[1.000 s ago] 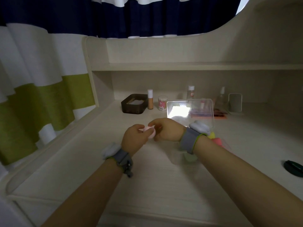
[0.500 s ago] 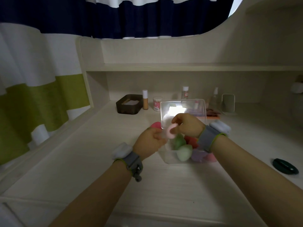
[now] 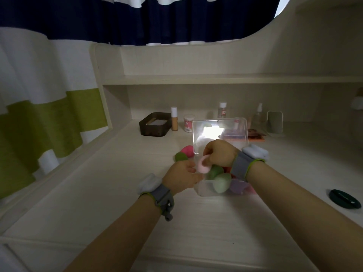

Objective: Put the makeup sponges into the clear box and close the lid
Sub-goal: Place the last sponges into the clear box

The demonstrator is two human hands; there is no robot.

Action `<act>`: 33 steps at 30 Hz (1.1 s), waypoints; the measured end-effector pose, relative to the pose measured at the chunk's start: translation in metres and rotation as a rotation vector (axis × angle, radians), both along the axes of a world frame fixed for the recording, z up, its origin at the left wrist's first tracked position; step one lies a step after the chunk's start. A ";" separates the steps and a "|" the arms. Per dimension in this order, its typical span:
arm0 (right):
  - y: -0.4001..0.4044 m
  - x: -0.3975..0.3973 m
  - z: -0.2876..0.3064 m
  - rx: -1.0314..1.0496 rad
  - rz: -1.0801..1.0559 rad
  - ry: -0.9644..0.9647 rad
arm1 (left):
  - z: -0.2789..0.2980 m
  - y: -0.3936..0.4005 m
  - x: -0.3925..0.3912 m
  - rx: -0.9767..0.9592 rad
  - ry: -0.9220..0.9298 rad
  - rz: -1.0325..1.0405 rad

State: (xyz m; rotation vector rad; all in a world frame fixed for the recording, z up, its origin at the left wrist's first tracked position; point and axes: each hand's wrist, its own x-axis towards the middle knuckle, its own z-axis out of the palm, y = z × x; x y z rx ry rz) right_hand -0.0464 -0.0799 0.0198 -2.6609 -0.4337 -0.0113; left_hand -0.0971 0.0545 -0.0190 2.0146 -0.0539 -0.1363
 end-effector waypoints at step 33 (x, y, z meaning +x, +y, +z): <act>0.021 -0.003 0.000 -0.380 0.044 0.042 | -0.001 -0.001 -0.001 -0.028 0.028 0.018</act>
